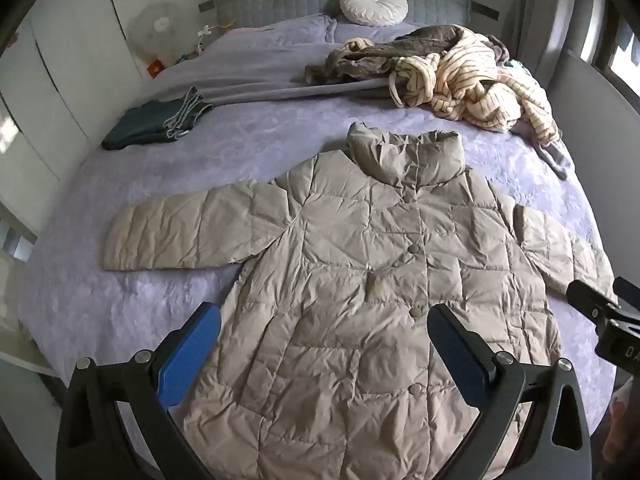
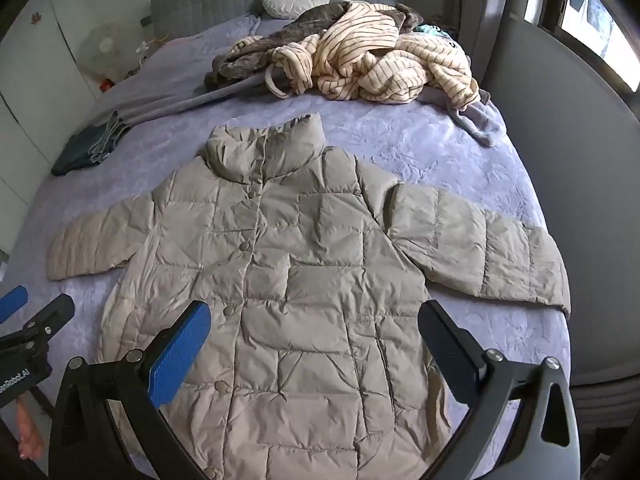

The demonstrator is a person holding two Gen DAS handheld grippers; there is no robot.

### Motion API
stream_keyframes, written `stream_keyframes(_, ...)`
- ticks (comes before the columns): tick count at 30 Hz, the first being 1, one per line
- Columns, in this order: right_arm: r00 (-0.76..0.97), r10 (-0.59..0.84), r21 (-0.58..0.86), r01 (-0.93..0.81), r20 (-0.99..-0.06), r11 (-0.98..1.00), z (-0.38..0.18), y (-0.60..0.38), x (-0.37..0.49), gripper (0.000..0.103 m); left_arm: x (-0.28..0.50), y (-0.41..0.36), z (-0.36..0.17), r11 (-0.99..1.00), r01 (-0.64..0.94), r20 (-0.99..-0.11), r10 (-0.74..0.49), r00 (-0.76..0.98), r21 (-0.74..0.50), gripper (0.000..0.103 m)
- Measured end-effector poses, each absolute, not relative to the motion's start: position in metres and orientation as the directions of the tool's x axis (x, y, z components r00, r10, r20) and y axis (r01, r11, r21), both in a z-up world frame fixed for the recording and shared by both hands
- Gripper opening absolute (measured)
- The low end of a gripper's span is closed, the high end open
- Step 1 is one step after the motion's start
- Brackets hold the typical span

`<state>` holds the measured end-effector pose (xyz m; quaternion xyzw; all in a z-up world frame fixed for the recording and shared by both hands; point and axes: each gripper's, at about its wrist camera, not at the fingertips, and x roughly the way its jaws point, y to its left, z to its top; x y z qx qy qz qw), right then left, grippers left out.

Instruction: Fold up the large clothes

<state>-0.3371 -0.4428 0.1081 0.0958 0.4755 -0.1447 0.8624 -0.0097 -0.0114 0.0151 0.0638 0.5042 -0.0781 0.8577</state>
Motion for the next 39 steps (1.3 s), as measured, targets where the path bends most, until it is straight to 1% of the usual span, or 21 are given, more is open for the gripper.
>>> stream_keyframes(39, 0.503, -0.149, 0.043, 0.351, -0.851, 0.936, 0.1074, -0.4463, -0.3328, 0.103, -0.011, -0.011, 0.013, 0.98, 0.197, -0.87, -0.071, 0.487, 0.03, 0.103)
